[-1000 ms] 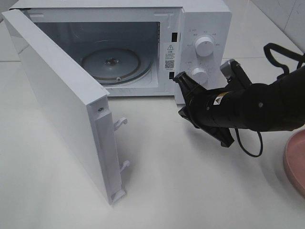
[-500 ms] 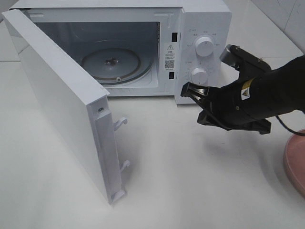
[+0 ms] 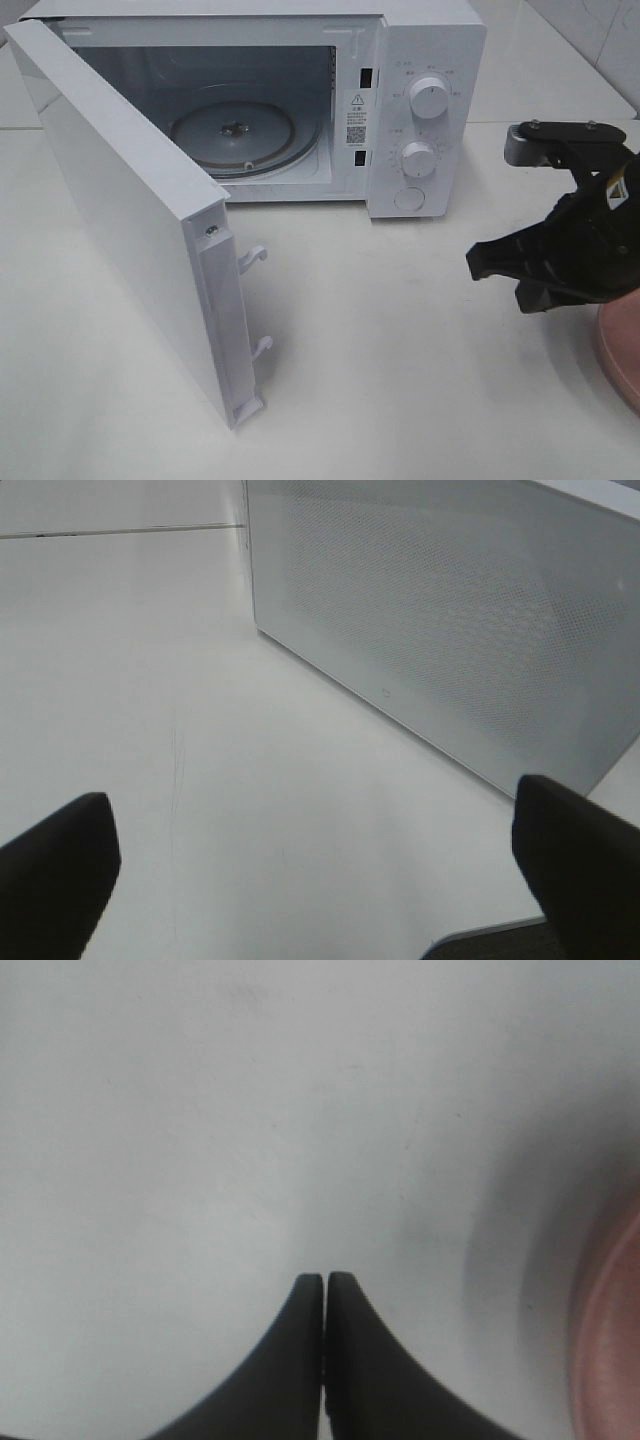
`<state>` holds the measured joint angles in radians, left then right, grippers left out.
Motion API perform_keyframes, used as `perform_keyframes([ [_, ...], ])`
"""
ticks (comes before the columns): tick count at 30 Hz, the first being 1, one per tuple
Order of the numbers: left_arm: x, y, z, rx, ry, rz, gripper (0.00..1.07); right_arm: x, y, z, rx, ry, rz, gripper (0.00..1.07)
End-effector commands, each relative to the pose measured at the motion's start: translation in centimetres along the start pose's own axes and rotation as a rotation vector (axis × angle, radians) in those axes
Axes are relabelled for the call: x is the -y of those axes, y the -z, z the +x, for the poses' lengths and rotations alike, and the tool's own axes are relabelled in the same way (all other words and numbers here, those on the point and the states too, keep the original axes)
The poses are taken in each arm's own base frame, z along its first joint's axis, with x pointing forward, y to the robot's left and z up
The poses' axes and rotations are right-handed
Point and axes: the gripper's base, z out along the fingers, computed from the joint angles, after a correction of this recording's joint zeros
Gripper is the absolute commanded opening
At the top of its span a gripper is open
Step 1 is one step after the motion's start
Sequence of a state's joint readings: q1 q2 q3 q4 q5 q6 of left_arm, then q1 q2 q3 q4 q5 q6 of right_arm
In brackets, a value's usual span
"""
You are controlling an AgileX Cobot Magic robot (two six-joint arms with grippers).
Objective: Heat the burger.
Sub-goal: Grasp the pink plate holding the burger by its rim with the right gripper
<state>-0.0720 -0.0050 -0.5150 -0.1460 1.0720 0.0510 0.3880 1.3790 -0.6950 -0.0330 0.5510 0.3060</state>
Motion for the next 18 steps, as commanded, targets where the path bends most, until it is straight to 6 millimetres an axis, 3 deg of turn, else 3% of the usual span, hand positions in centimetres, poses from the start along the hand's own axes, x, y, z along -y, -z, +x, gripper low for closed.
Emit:
perform_keyframes([
  [1,0.1,0.3,0.1,0.025,0.000,0.006,1.00,1.3,0.6,0.6,-0.065,0.047,0.034,0.06],
  [5,0.1,0.3,0.1,0.025,0.000,0.006,1.00,2.5,1.0,0.8,-0.102,0.047,0.055,0.15],
  [6,0.1,0.3,0.1,0.025,0.000,0.006,1.00,3.1,1.2,0.9,-0.112,0.064,0.062,0.25],
  [7,0.1,0.3,0.1,0.025,0.000,0.006,1.00,3.1,1.2,0.9,-0.112,0.064,0.062,0.25],
  [8,0.1,0.3,0.1,0.025,0.000,0.006,1.00,3.4,1.3,0.9,-0.117,0.061,0.066,0.32],
  [9,0.1,0.3,0.1,0.025,0.000,0.006,1.00,4.1,1.4,1.0,-0.129,0.044,0.075,0.50],
  [10,0.1,0.3,0.1,0.025,0.000,0.006,1.00,4.1,1.4,1.0,-0.129,0.044,0.075,0.50],
  [11,0.1,0.3,0.1,0.025,0.000,0.006,1.00,4.6,1.5,1.0,-0.136,0.028,0.084,0.67],
  [12,0.1,0.3,0.1,0.025,0.000,0.006,1.00,4.9,1.5,1.0,-0.137,0.019,0.089,0.78],
  [13,0.1,0.3,0.1,0.025,0.000,0.006,1.00,4.9,1.5,1.0,-0.137,0.019,0.089,0.78],
  [14,0.1,0.3,0.1,0.025,0.000,0.006,1.00,5.3,1.5,1.0,-0.137,0.022,0.093,0.94],
  [18,0.1,0.3,0.1,0.025,0.000,0.006,1.00,5.8,1.5,0.8,-0.125,0.004,0.099,1.03],
])
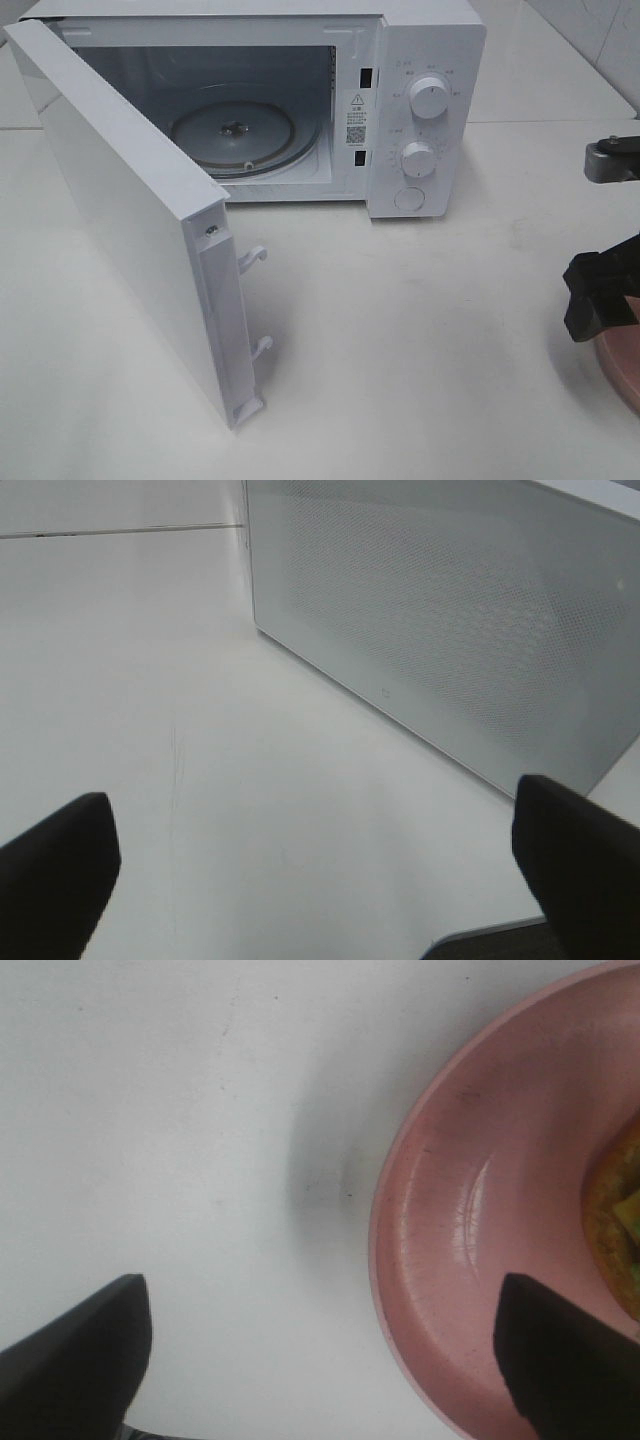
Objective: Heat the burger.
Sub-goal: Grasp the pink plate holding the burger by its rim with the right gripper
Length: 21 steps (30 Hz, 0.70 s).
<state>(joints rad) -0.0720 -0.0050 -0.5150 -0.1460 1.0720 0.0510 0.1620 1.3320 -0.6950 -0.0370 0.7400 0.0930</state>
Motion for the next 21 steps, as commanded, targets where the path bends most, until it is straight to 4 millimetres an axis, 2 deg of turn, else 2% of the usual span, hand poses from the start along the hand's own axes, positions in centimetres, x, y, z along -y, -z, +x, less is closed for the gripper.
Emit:
perform_keyframes([
  [1,0.1,0.3,0.1,0.025,0.000,0.006,1.00,0.6,0.1,-0.1,0.016,0.005,0.012,1.02],
  [8,0.1,0.3,0.1,0.025,0.000,0.006,1.00,0.8,-1.0,-0.4,-0.019,-0.005,0.014,0.98],
  [12,0.1,0.3,0.1,0.025,0.000,0.006,1.00,0.7,-2.9,-1.0,-0.063,-0.006,0.015,0.96],
  [21,0.1,0.3,0.1,0.025,0.000,0.006,1.00,1.0,-5.7,-1.5,-0.116,-0.007,0.060,0.94],
])
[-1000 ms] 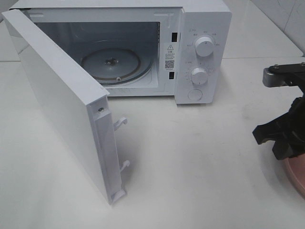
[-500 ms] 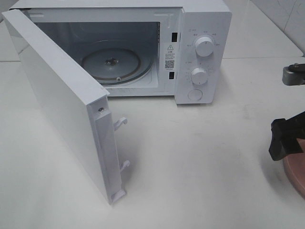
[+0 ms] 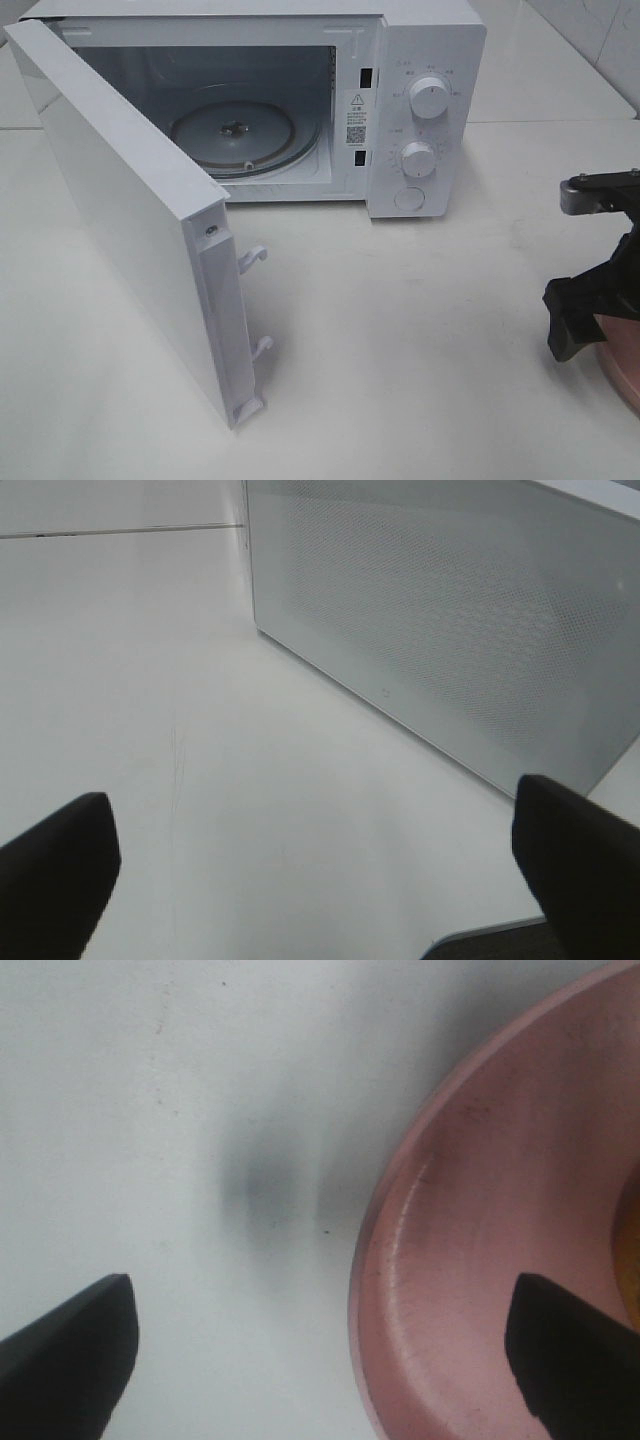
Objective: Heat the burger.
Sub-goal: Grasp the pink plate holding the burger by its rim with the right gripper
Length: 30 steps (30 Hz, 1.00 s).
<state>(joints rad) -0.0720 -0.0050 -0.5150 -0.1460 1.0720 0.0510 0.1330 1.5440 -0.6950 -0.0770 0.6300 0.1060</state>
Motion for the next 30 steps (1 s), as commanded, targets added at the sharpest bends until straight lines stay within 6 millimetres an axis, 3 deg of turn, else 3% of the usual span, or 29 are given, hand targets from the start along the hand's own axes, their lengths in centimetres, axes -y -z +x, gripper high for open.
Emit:
perform_keyframes([
  [1,0.1,0.3,0.1,0.025,0.000,0.006,1.00,0.3,-1.0,-0.2,-0.025,-0.003,0.031,0.93],
  [9,0.1,0.3,0.1,0.025,0.000,0.006,1.00,0.9,-3.0,-0.6,-0.062,-0.017,0.045,0.92],
  [25,0.1,0.3,0.1,0.025,0.000,0.006,1.00,1.2,-4.6,-0.7,-0.102,-0.028,0.042,0.84],
  [27,0.1,0.3,0.1,0.025,0.000,0.006,1.00,1.2,-4.6,-0.7,-0.101,-0.031,0.042,0.80],
  [29,0.1,0.3,0.1,0.025,0.000,0.006,1.00,1.2,-4.6,-0.7,-0.101,-0.043,0.047,0.65],
  [30,0.1,0.3,0.1,0.025,0.000,0.006,1.00,1.2,-4.6,-0.7,-0.101,-0.043,0.047,0.65],
])
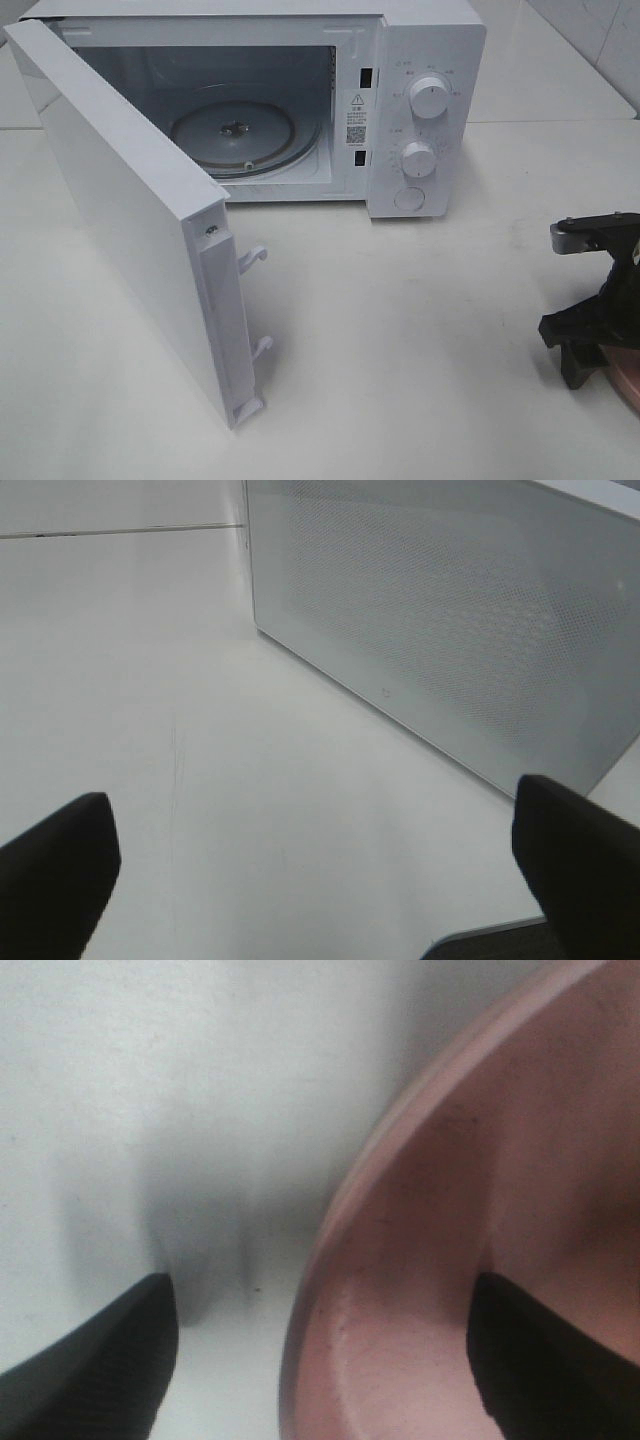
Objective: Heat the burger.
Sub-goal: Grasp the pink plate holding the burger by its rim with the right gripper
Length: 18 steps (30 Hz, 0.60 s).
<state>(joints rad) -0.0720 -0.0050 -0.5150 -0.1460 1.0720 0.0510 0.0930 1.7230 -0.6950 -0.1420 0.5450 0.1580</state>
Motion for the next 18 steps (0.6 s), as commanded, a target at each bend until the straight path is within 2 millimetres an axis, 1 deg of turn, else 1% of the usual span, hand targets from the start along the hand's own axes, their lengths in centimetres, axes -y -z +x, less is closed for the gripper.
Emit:
perform_keyframes([
  [1,0.1,0.3,0.1,0.025,0.000,0.006,1.00,0.2,-0.3,0.1,-0.008,-0.014,0.007,0.59],
  [2,0.1,0.3,0.1,0.025,0.000,0.006,1.00,0.2,-0.3,0.1,-0.008,-0.014,0.007,0.59],
  [3,0.1,0.3,0.1,0.025,0.000,0.006,1.00,0.3,-0.4,0.3,-0.013,-0.012,0.010,0.48],
  [4,0.1,0.3,0.1,0.025,0.000,0.006,1.00,0.2,-0.6,0.5,-0.012,-0.010,0.010,0.33],
  [5,0.1,0.3,0.1,0.025,0.000,0.006,1.00,0.2,-0.6,0.5,-0.012,-0.010,0.010,0.33],
  [6,0.1,0.3,0.1,0.025,0.000,0.006,1.00,0.2,-0.7,0.6,-0.015,-0.009,0.009,0.25],
  [7,0.1,0.3,0.1,0.025,0.000,0.006,1.00,0.2,-0.8,0.8,-0.021,-0.006,0.011,0.12],
  [8,0.1,0.3,0.1,0.025,0.000,0.006,1.00,0.2,-0.8,0.8,-0.021,-0.006,0.011,0.12],
  [10,0.1,0.3,0.1,0.025,0.000,0.006,1.00,0.3,-0.8,0.9,-0.023,-0.003,0.014,0.00],
  [18,0.1,0.3,0.1,0.025,0.000,0.006,1.00,0.4,-0.8,1.1,-0.049,-0.022,0.023,0.00],
])
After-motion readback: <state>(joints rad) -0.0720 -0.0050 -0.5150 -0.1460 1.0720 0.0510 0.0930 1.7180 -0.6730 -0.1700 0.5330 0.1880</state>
